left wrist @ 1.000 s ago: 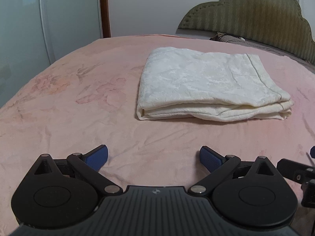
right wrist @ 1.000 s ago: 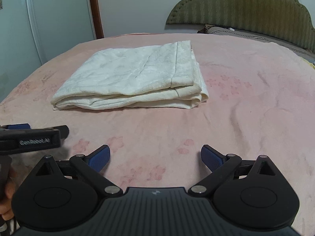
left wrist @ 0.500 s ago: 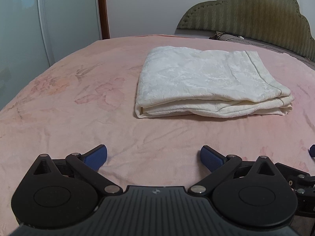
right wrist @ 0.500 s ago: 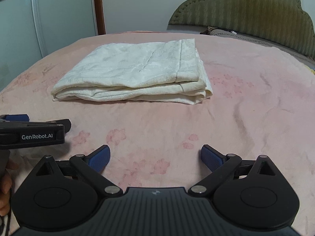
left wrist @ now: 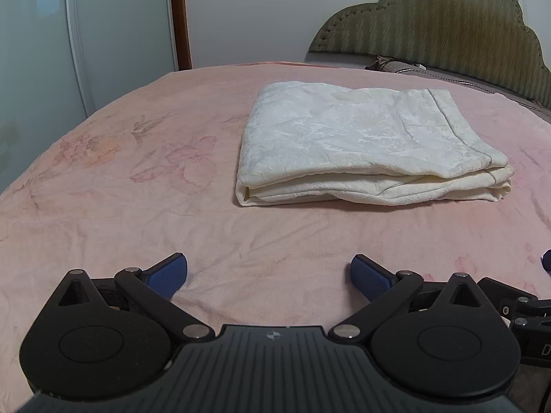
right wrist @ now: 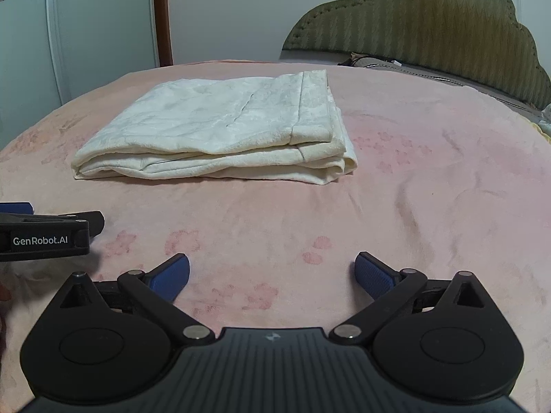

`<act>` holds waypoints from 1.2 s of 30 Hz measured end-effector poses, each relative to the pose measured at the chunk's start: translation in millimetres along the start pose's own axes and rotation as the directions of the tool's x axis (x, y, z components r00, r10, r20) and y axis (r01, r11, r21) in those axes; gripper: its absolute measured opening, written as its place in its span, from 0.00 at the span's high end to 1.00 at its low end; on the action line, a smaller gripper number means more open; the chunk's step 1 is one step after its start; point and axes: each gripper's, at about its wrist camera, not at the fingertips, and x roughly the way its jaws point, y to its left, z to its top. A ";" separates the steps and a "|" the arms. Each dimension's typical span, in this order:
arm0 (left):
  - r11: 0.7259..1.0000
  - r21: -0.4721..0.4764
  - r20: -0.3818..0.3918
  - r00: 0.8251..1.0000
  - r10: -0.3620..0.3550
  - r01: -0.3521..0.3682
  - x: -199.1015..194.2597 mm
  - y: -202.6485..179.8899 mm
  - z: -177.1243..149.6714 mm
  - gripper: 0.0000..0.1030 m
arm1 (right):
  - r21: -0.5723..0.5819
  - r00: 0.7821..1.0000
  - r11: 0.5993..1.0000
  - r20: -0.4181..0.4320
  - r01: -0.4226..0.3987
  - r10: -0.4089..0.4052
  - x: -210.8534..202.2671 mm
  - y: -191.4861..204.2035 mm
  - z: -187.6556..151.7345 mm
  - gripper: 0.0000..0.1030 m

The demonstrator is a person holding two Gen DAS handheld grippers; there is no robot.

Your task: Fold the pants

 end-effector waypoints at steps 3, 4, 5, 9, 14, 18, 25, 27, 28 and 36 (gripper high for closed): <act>1.000 0.001 0.003 1.000 0.000 0.000 -0.3 -0.1 0.1 0.00 | 0.001 1.000 1.000 0.001 -0.006 0.006 -1.2 -0.4 -0.8 0.00; 1.000 0.001 0.003 1.000 -0.001 0.001 -0.3 0.1 0.0 0.00 | -0.001 1.000 1.000 0.001 -0.009 0.009 -1.1 -0.2 -0.8 0.00; 1.000 0.001 0.003 1.000 -0.001 0.001 -0.3 0.0 -0.1 0.00 | -0.004 1.000 1.000 0.000 -0.008 0.008 -0.9 0.3 -0.8 0.00; 1.000 0.002 0.006 1.000 -0.001 0.001 -0.8 -0.2 -0.5 0.00 | -0.003 1.000 1.000 -0.002 -0.009 0.009 -0.7 -0.3 -1.0 0.00; 1.000 0.007 0.011 1.000 -0.004 0.004 -2.0 -1.0 -1.4 0.00 | 0.000 1.000 1.000 -0.002 -0.011 0.011 -0.6 -0.3 -1.0 0.00; 1.000 0.005 0.011 1.000 -0.005 0.005 -2.0 -1.1 -1.5 0.00 | 0.000 1.000 1.000 -0.002 -0.011 0.011 -0.2 0.1 -1.2 0.00; 1.000 -0.004 0.005 1.000 -0.014 0.014 -0.4 0.2 -1.6 0.00 | 0.000 1.000 1.000 -0.002 -0.011 0.011 -0.3 -0.3 -1.1 0.00; 1.000 -0.008 0.002 1.000 -0.018 0.019 0.4 0.8 -1.4 0.00 | 0.001 1.000 1.000 -0.002 -0.011 0.011 -0.2 0.0 -1.1 0.00; 1.000 -0.010 0.000 1.000 -0.021 0.021 0.7 1.1 -1.3 0.00 | 0.001 1.000 1.000 -0.002 -0.011 0.011 -0.2 0.4 -1.2 0.00; 1.000 -0.014 -0.009 1.000 -0.026 0.026 2.6 2.1 -1.0 0.00 | 0.001 1.000 1.000 -0.002 -0.011 0.011 -0.2 0.2 -1.2 0.00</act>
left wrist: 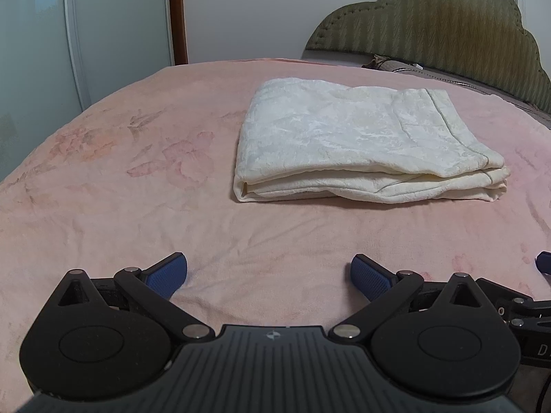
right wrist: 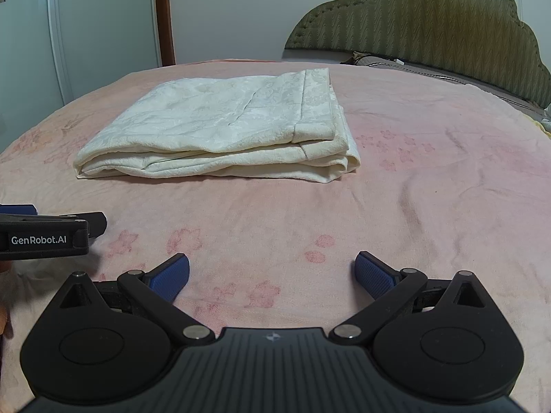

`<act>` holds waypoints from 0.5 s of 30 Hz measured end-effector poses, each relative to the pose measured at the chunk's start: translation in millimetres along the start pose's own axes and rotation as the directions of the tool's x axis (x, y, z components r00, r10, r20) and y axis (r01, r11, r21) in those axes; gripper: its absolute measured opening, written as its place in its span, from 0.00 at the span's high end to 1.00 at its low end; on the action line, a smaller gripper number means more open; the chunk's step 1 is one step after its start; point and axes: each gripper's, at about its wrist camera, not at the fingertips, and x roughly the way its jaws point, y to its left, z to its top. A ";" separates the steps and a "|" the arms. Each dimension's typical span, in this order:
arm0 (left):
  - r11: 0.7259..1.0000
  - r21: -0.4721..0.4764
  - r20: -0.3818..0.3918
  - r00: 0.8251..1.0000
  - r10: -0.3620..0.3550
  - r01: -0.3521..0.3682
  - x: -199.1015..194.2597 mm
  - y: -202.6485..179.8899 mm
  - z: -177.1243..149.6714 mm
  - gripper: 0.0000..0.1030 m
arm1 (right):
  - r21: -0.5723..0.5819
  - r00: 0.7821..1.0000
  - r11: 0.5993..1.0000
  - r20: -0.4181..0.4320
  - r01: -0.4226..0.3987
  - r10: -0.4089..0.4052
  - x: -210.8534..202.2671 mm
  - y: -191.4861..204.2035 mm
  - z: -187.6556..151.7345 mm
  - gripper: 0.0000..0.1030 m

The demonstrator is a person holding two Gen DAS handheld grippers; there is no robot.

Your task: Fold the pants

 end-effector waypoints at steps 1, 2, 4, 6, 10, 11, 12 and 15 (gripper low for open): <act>1.000 0.000 -0.001 1.000 -0.001 0.001 -0.1 0.0 0.1 0.00 | 0.000 1.000 1.000 0.000 0.000 0.000 0.0 0.0 0.0 0.00; 1.000 0.000 -0.002 1.000 -0.001 0.001 -0.1 0.1 0.2 0.00 | 0.000 1.000 1.000 0.000 0.000 0.000 0.0 0.1 0.0 0.00; 1.000 -0.001 -0.002 1.000 -0.002 0.002 -0.2 0.1 0.0 0.00 | 0.000 1.000 1.000 0.000 0.000 0.000 0.1 0.2 0.0 0.00; 1.000 -0.001 -0.002 1.000 -0.002 0.002 -0.2 0.1 0.0 0.00 | 0.000 1.000 1.000 0.000 0.000 0.000 0.2 0.7 0.0 0.00; 1.000 -0.001 -0.002 1.000 -0.002 0.002 -0.2 0.0 -0.1 0.00 | 0.000 1.000 1.000 0.000 0.000 0.000 0.0 0.3 0.0 0.00; 1.000 -0.001 -0.002 1.000 -0.002 0.002 -0.2 -0.1 -0.1 0.00 | 0.000 1.000 1.000 0.000 0.000 0.000 0.0 0.2 0.0 0.00; 1.000 -0.001 -0.002 1.000 -0.002 0.002 -0.2 0.1 -0.1 0.00 | 0.000 1.000 1.000 0.000 0.000 0.000 0.0 0.5 -0.1 0.00; 1.000 -0.002 -0.002 1.000 -0.002 0.002 -0.2 0.0 -0.1 0.00 | 0.000 1.000 1.000 0.000 0.000 0.000 -0.1 0.2 0.0 0.00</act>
